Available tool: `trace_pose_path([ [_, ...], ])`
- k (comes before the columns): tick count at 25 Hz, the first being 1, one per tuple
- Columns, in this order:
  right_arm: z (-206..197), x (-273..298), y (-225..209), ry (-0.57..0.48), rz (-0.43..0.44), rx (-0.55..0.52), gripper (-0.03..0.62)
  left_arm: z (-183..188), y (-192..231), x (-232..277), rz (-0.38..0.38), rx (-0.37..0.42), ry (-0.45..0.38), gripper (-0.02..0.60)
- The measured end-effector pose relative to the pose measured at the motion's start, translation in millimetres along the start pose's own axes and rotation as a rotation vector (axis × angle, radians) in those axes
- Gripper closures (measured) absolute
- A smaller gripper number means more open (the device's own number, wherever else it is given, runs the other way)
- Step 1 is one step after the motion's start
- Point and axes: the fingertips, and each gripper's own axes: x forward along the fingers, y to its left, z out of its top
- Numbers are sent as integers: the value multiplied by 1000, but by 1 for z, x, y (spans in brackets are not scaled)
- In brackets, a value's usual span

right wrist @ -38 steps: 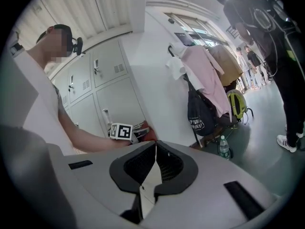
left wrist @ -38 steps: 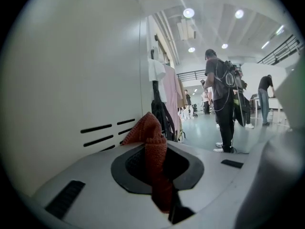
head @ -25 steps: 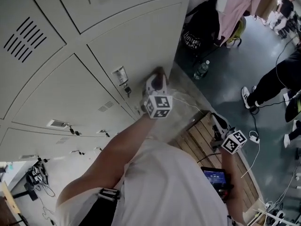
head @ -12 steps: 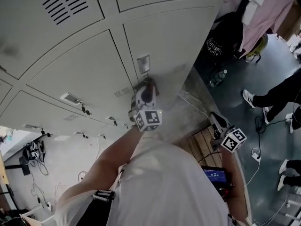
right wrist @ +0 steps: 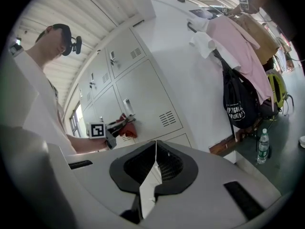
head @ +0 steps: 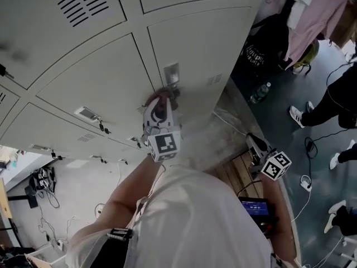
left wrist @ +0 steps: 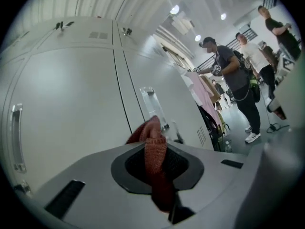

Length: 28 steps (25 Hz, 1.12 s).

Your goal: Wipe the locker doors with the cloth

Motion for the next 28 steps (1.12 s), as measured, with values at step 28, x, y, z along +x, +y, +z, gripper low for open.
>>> trace_pose_path([
  [28, 0, -71, -28, -130, -204, 61, 577, 47, -173, 133, -363, -43, 118, 543],
])
